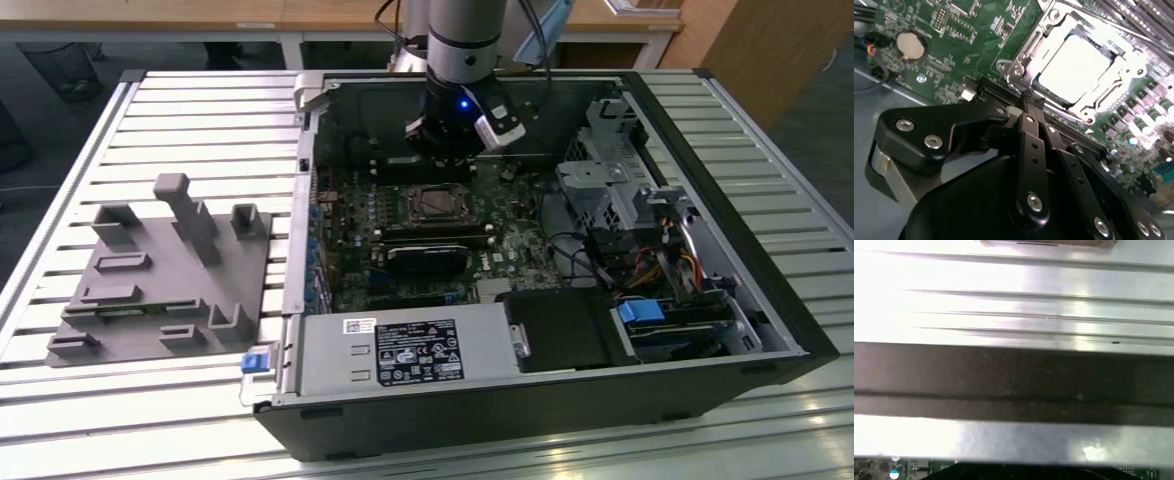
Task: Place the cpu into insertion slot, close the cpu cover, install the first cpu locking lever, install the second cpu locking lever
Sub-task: 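Install the first cpu locking lever, then install the second cpu locking lever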
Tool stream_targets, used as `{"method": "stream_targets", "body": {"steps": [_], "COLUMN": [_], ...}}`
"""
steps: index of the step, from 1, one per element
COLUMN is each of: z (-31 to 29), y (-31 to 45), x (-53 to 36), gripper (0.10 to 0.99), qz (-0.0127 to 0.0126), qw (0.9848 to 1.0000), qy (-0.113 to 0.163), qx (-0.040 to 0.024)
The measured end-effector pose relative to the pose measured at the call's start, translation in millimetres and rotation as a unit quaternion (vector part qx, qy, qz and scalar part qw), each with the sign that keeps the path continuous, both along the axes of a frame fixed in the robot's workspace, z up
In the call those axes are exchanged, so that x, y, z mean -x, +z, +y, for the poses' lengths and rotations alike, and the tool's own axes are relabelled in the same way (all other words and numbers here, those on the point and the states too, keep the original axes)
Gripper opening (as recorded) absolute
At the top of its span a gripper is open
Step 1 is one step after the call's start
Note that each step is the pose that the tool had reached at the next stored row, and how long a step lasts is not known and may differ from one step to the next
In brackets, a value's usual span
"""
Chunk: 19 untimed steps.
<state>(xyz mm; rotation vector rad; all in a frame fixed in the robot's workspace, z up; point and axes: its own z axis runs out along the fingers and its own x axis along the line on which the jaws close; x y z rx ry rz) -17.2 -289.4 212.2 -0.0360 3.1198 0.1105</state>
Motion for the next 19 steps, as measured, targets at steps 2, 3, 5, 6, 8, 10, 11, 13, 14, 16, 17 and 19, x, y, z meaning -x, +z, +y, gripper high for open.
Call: {"method": "stream_targets", "body": {"steps": [2,3,5,6,8,10,11,13,14,16,17,19], "z": [-0.7,-1.4,-2.1,-2.5,-3.1,-3.5,-4.0,-4.6,-4.7,-5.3,-5.7,-6.6], "y": [0.1,0.1,0.0,0.1,0.1,0.0,0.1,0.0,0.0,0.1,0.1,0.1], "x": [-0.1,-0.1,-0.2,-0.2,-0.3,-0.3,-0.4,-0.7,-0.7,-0.8,-0.8,-0.8], "gripper": [0.106,0.106,0.106,0.106,0.106,0.106,0.106,0.106,0.106,0.106,0.106,0.106], "qz": [0.0000,0.0000,0.0000,0.0000,0.0000,0.0000,0.0000,0.0000,0.0000,0.0000,0.0000,0.0000], "qw": [1.0000,1.0000,1.0000,1.0000,1.0000,1.0000,1.0000,1.0000,1.0000,1.0000,1.0000,1.0000], "qy": [0.000,0.000,0.000,0.000,0.000,0.000,0.000,0.000,0.000,0.000,0.000,0.000], "qx": [-0.0001,-0.0001,-0.0001,-0.0001,-0.0001,-0.0001,-0.0001,-0.0001,-0.0001,0.0000,0.0000,-0.0001]}}
